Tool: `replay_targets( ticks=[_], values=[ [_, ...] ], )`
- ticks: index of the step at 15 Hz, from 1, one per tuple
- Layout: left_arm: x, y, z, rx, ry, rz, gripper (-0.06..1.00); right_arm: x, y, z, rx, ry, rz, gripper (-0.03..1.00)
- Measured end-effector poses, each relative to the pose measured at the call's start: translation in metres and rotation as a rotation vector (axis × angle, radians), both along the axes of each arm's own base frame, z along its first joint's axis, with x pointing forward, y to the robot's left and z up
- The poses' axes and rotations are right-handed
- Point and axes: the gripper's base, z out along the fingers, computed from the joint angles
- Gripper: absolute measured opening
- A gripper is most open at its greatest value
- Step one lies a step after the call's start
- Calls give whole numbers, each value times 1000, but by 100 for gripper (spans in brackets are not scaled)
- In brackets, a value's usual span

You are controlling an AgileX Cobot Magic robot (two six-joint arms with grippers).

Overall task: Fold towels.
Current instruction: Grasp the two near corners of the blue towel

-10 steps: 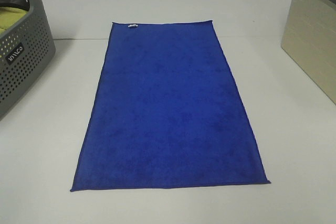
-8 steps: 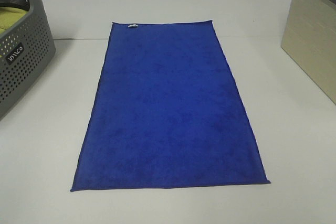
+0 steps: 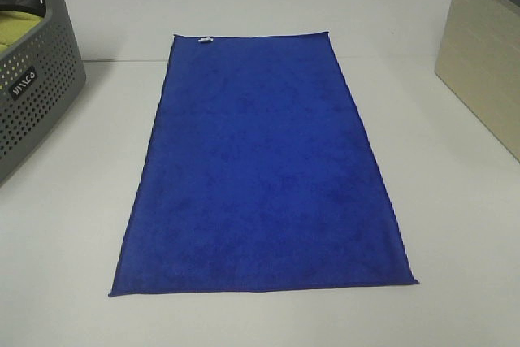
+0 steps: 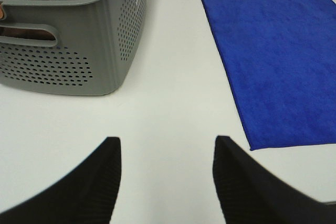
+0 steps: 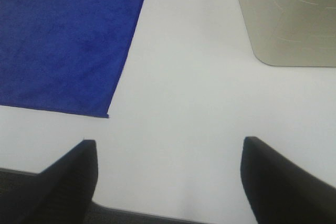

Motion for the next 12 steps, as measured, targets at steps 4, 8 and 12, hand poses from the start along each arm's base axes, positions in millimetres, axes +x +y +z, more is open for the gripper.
replay_targets(
  ticks=[4,8,12],
  values=[
    [0,0,0,0,0,0,52,0,0,0,0,0,0,74],
    [0,0,0,0,0,0,52,0,0,0,0,0,0,74],
    [0,0,0,0,0,0,52,0,0,0,0,0,0,74]
  ],
)
